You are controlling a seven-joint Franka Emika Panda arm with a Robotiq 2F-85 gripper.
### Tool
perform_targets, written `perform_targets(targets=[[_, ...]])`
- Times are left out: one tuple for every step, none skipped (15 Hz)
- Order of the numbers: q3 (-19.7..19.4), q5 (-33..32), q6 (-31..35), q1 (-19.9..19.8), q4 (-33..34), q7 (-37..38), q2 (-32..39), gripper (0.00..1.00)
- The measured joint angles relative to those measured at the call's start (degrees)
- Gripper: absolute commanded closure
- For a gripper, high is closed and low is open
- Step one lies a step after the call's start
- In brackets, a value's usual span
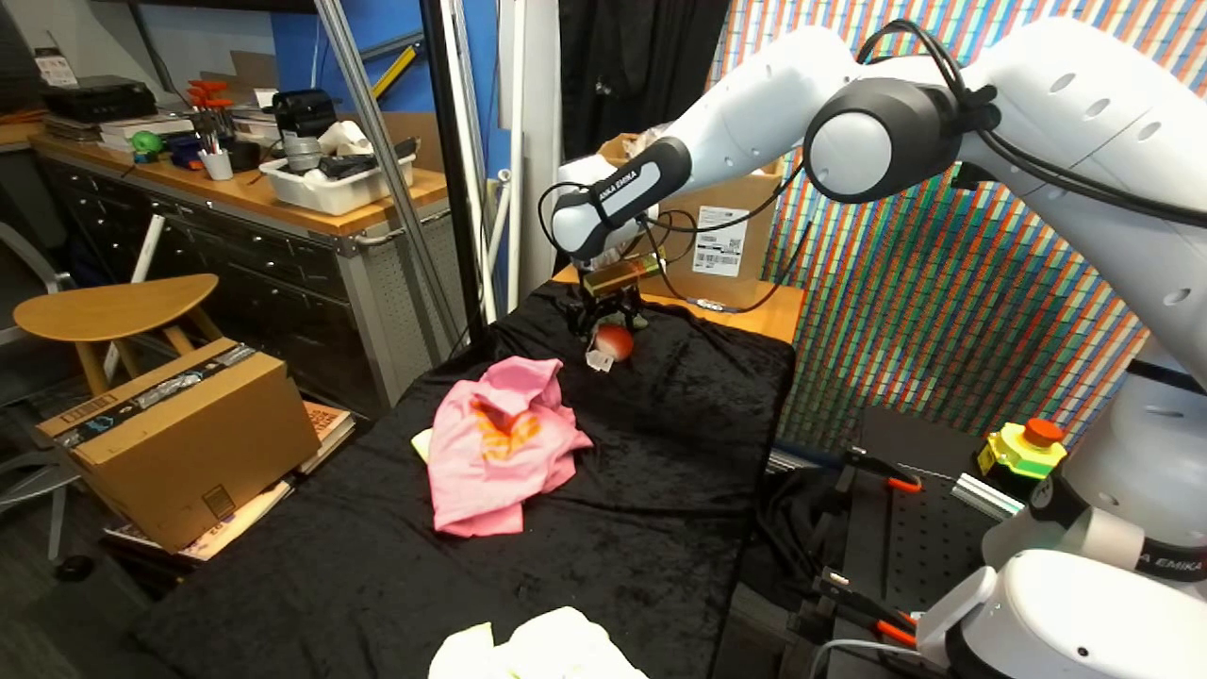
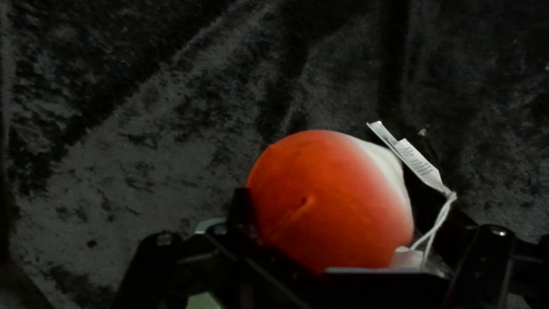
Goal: Pick up the clothes, rope and the plush toy and put them in one place
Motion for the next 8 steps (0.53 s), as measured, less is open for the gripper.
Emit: perform_targets(targets=[[-0.02,0.00,0.00,0.00,-0.03,0.16,0.01,0.27],[-0.03,0.00,0.00,0.00,-0.07,0.21,0.01,0.34],[-0.04,0.00,0.00,0.00,-0.11,0.26,0.00,0.42],[-0.06,0.00,0.00,0.00,-0.13,0.30,0.00,0.51],[-0.06,0.00,0.00,0.00,-0.14,0.31,0.00,0.57],[-0.06,0.00,0.00,0.00,-0.14,0.31,-0.02,0.64],[-0.06,0.00,0.00,0.01,-0.14,0.31,-0.07,0.72],[-0.06,0.00,0.00,0.02,-0.16,0.31,-0.19,0.79]])
